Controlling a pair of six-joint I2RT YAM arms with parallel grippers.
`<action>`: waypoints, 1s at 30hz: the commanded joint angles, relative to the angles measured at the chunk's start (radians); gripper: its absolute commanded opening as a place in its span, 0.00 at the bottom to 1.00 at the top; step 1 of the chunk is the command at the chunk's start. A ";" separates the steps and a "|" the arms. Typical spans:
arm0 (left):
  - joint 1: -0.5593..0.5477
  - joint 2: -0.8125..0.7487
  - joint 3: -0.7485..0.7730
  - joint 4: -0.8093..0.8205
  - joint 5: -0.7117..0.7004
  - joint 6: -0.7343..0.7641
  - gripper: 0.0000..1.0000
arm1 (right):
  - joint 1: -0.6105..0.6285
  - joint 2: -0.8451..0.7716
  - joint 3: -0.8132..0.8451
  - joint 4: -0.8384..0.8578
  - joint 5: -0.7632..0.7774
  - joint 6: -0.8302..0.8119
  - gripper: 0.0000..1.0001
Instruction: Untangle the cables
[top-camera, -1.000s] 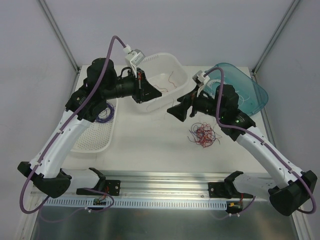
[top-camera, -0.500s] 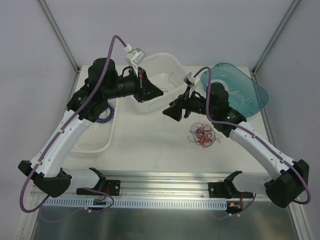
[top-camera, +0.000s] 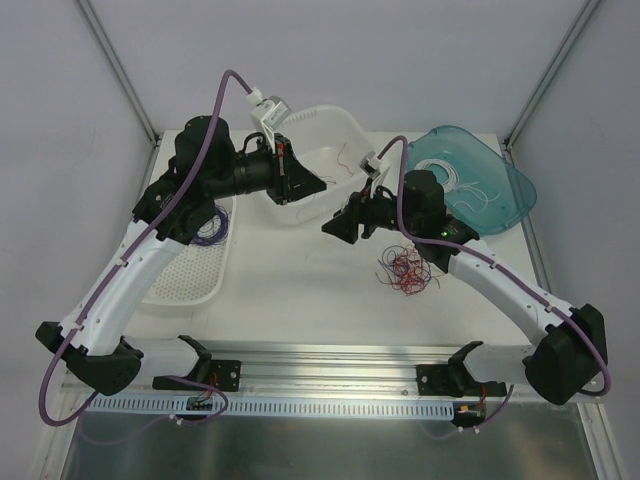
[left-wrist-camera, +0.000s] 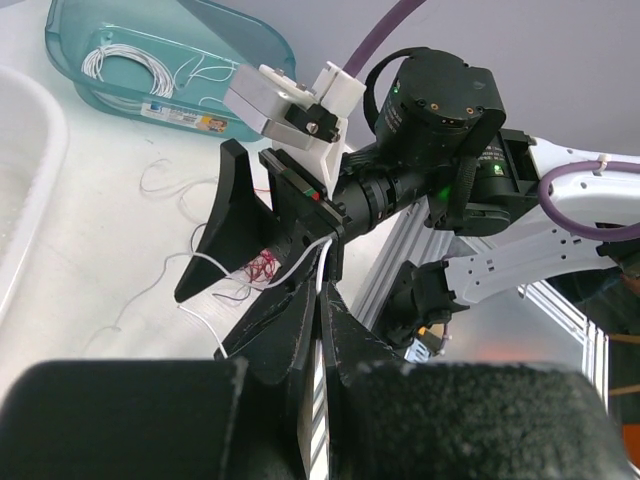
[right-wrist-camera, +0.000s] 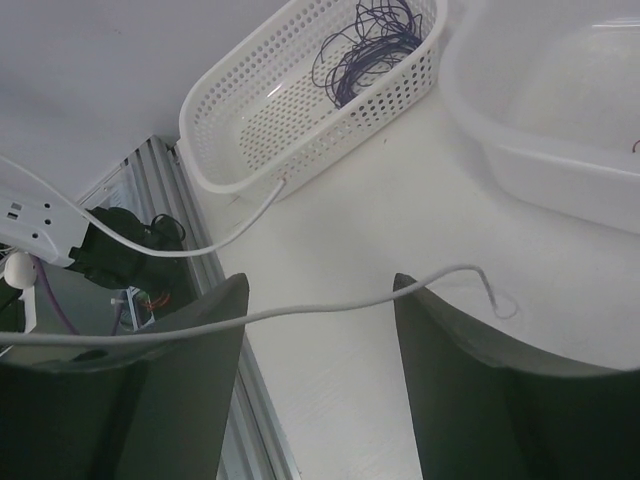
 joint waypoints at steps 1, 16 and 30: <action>-0.012 -0.030 0.016 0.057 -0.008 -0.020 0.00 | 0.007 -0.024 0.008 0.071 0.041 -0.006 0.64; -0.010 0.002 0.036 0.057 -0.067 -0.074 0.00 | 0.039 -0.146 -0.019 0.056 0.238 -0.089 0.70; -0.010 0.017 0.047 0.057 -0.048 -0.104 0.00 | 0.065 -0.176 0.057 0.076 0.209 -0.109 0.64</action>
